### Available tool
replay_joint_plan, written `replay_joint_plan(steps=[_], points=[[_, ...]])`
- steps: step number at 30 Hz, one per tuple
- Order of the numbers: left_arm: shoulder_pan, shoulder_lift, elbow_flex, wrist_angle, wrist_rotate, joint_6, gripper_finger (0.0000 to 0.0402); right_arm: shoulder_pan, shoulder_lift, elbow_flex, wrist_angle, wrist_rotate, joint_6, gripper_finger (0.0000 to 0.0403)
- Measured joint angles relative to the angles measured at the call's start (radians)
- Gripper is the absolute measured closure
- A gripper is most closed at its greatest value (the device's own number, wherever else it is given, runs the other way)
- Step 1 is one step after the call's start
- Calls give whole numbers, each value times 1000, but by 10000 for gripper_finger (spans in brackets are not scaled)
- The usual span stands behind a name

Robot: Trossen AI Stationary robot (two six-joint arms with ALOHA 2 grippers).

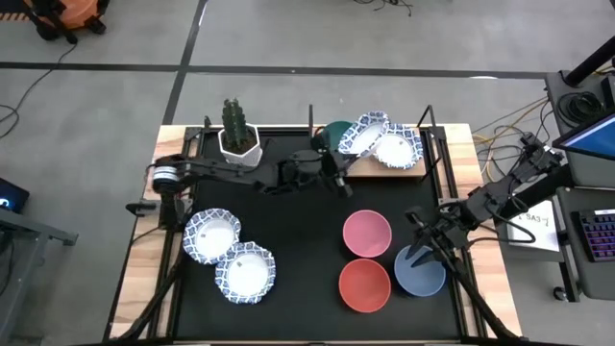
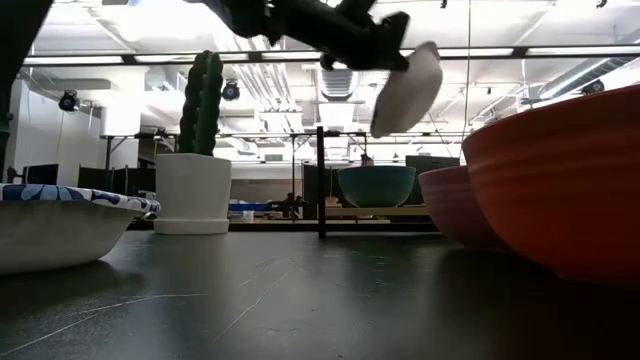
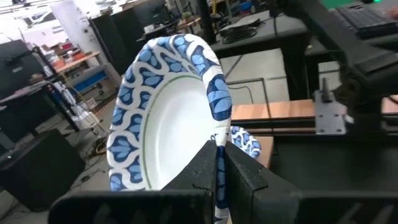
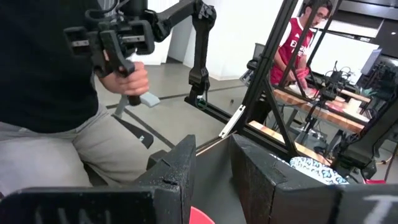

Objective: Place and stack bowls onto a shelf
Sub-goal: Stack the blue patterned bowl on top of the blue patterned bowl on the shelf

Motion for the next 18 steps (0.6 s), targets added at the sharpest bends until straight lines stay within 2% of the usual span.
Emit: replay_joint_plan(steps=[12, 18], points=[[54, 231, 253, 0, 26, 9, 401, 0, 1, -3, -22, 0, 13, 314], [64, 305, 335, -21, 27, 10, 401, 0, 1, -8, -22, 0, 28, 314]])
